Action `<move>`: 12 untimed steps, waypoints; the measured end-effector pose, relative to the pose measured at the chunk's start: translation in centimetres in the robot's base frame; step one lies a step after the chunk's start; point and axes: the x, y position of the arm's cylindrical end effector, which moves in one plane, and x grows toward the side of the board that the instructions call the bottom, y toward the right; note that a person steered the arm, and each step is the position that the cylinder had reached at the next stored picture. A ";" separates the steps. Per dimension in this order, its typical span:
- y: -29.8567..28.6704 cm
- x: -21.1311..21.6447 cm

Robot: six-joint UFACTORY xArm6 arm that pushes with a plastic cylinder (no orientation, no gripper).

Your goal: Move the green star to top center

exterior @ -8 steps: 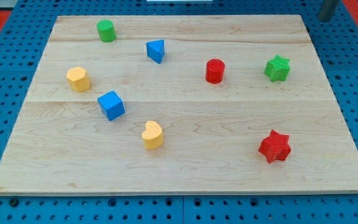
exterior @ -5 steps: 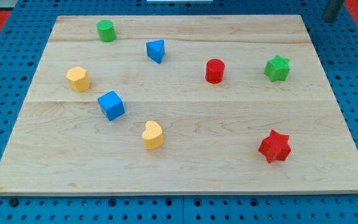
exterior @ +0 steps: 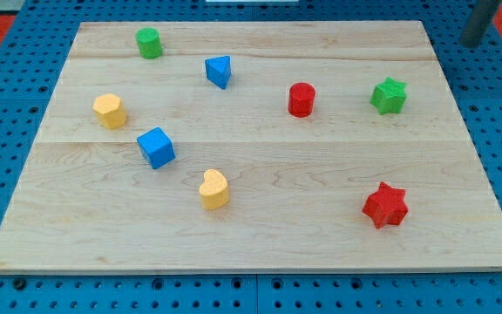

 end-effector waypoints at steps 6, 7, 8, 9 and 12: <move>-19.5 10.7; -23.0 8.5; -25.9 6.1; -27.1 4.0; -26.3 2.0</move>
